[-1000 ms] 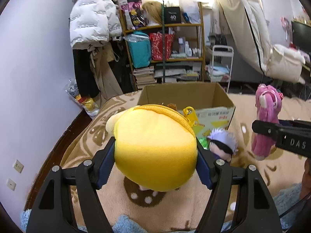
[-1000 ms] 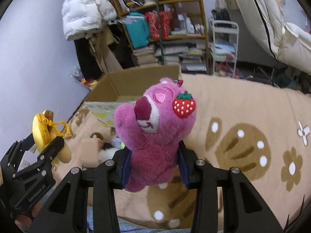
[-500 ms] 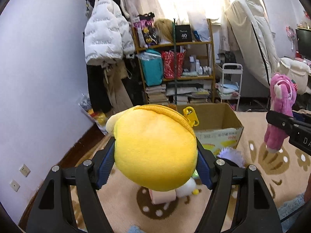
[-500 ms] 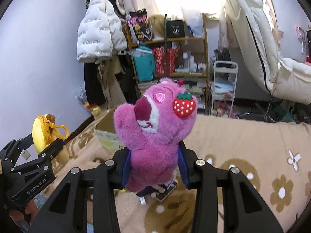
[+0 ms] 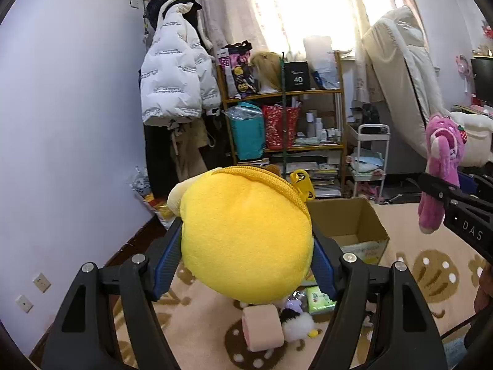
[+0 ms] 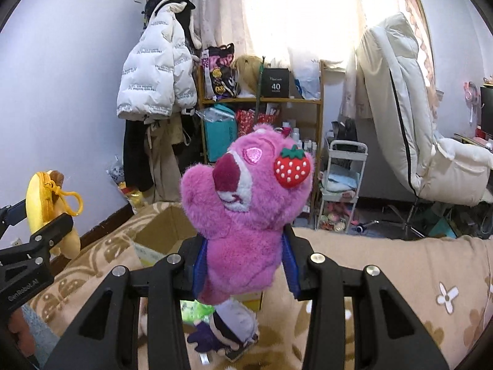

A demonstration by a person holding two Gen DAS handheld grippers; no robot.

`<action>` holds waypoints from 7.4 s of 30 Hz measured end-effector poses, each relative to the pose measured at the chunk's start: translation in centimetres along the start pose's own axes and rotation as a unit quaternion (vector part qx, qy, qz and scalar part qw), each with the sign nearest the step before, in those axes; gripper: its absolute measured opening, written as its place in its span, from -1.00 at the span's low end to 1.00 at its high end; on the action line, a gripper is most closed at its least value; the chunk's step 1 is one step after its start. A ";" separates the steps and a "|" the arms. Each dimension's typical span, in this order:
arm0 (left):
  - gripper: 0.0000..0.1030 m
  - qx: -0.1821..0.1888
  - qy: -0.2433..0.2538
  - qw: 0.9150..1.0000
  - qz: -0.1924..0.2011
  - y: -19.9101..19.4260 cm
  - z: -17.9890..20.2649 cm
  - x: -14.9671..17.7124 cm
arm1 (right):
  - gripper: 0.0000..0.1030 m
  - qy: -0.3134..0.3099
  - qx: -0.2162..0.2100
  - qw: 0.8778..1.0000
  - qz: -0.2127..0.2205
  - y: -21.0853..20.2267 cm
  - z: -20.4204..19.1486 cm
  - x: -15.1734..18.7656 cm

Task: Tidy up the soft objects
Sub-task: 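Lift the yellow pouch with the left tool while the right tool carries the pink bear over the box, then open both tools to drop the yellow pouch and pink bear into the box, then move both tools back to the remaining toys, left over pink cushion, right over doll, then close the left tool on the pink cushion while the right tool grasps the white-haired doll, then lift the pink cushion with the left tool while the right tool lifts the doll toward the box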

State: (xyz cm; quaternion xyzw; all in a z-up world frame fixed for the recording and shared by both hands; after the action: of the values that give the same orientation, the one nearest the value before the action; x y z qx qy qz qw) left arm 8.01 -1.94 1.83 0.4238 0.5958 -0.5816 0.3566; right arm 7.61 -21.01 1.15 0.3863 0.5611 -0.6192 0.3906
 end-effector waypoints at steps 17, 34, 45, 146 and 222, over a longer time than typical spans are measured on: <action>0.42 0.011 -0.004 0.999 0.047 2.4 1.7 -7.8 | -0.15 -0.019 0.001 0.999 0.040 2.8 -0.2 -4.7; 0.44 0.025 -0.001 0.999 0.023 9.3 2.2 -4.9 | -0.14 -0.007 -0.039 0.999 0.018 8.2 -0.9 -3.0; 0.44 0.035 -0.010 0.999 -0.039 14.7 2.8 -1.1 | -0.13 -0.020 -0.043 0.998 -0.029 12.3 -1.8 0.3; 0.98 -0.019 0.011 0.975 -0.219 11.6 -0.6 7.6 | 0.72 -0.006 -0.029 0.991 -0.127 7.7 -3.2 7.7; -0.34 0.032 -0.048 0.906 -0.420 16.6 0.2 18.3 | 0.31 0.063 -0.060 0.946 -0.312 13.4 -3.9 17.9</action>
State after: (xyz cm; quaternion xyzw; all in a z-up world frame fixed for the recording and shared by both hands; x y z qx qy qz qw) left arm 16.21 -1.06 -21.43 0.1172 0.6818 -0.7159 0.0944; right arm 12.99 -18.90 -20.77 0.2057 0.7130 -0.6500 0.1641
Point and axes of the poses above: each gripper's, at about its wrist camera, not at the fingertips, and y roughly the way its jaws point, z to its right, x to its underside, the point moved 8 cm from there along y, roughly the way its jaws point, and after that the axes turned 6 degrees about -y, right-handed, at the moved point
